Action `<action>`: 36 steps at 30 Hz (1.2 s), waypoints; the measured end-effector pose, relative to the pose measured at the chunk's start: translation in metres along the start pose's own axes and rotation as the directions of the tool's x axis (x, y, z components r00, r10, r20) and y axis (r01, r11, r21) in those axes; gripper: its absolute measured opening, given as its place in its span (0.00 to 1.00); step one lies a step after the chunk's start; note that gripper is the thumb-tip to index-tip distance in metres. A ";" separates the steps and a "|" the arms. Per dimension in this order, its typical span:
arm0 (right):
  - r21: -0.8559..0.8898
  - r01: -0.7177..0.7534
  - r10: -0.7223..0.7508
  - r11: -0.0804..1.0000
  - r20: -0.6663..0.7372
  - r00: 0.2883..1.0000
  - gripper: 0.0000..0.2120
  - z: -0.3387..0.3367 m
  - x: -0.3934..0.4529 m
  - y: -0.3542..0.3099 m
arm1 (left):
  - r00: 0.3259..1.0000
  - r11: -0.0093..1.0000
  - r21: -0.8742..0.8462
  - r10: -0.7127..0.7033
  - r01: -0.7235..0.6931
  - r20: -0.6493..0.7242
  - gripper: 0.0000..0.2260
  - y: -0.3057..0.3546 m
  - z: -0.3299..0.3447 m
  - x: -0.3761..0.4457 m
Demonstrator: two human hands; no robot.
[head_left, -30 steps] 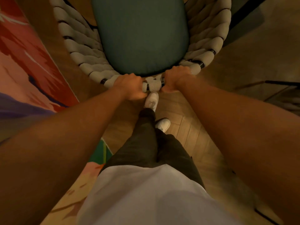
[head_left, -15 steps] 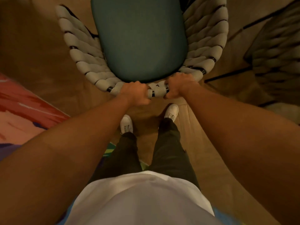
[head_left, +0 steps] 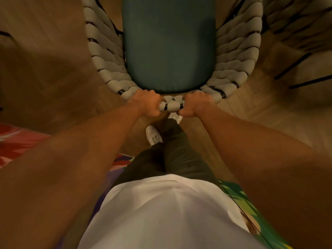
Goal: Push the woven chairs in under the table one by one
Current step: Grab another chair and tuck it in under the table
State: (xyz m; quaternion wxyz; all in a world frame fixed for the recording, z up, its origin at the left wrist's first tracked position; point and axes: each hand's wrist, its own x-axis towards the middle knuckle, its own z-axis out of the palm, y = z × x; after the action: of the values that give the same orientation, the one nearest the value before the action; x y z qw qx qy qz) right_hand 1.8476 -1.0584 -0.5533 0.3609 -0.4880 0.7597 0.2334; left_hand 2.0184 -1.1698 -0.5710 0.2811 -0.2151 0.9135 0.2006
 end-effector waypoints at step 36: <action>0.218 -0.097 0.091 0.971 0.038 0.995 0.28 -0.207 0.163 -0.010 | 0.992 0.979 0.164 0.125 -0.124 0.006 0.18 -0.158 -0.188 0.174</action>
State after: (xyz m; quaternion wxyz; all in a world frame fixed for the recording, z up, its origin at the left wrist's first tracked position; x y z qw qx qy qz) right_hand 1.7477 -1.3025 -0.5491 0.4118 -0.4053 0.7980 0.1715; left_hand 1.8874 -1.4415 -0.5712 0.2826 -0.1341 0.9393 0.1412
